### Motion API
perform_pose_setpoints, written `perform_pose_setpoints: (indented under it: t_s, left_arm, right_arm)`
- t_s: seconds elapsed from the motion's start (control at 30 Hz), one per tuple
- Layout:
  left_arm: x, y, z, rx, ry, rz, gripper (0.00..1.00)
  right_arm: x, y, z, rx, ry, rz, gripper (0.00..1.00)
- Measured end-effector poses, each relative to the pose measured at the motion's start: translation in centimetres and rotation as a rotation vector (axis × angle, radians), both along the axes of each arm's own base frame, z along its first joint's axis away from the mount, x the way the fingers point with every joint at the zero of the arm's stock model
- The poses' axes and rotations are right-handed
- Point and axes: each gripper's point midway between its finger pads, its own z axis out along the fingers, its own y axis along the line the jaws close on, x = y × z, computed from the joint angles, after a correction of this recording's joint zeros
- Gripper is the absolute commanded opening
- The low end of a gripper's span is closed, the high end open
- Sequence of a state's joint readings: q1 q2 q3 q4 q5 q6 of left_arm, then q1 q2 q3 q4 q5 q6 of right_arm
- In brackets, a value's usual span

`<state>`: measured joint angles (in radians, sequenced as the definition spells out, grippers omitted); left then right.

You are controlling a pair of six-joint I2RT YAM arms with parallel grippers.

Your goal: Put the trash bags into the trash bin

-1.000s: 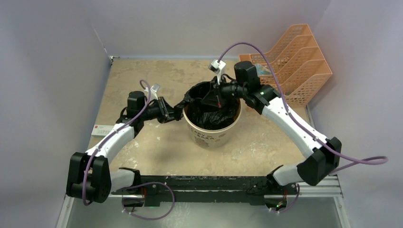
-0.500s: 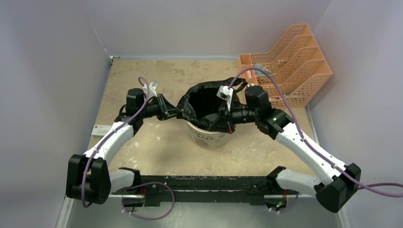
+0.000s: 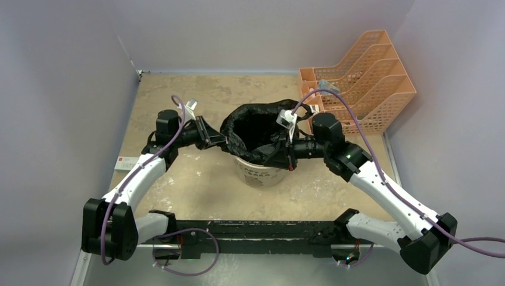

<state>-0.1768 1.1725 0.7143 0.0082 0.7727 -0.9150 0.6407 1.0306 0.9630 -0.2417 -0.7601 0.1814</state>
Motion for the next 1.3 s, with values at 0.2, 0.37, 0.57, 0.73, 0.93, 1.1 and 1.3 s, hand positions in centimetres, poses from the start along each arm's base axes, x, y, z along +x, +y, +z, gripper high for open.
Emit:
perform_pose_setpoints:
  t_s: [0.2,0.37,0.57,0.73,0.93,1.1,1.3]
  left_arm:
    - [0.1,0.0,0.8,-0.003,-0.019,0.000,0.12]
    - [-0.1,0.0,0.9,-0.004,-0.019,0.000,0.12]
    - [-0.2,0.0,1.1,-0.004,-0.024,0.001,0.12]
    - [-0.3,0.1,1.2,-0.004,-0.027,0.001,0.14]
    - [-0.4,0.2,1.0,0.008,-0.019,0.007,0.30]
    - [-0.9,0.6,1.3,0.024,-0.023,0.030,0.40]
    - [-1.5,1.3,3.0,0.031,-0.082,0.073,0.41]
  right_arm:
    - [-0.8,0.8,2.3,0.092,0.027,0.043,0.00]
    - [-1.7,0.4,2.3,0.092,0.018,0.070,0.01]
    - [-2.5,-0.3,-0.6,0.028,0.081,0.073,0.21]
    - [-2.7,-0.3,-2.4,-0.013,0.144,0.077,0.34]
    - [-2.4,-0.3,-2.7,-0.051,0.163,0.049,0.41]
    - [-2.4,-0.6,-1.9,-0.054,0.151,0.028,0.43]
    - [-3.2,-1.0,1.2,0.024,0.091,0.031,0.45]
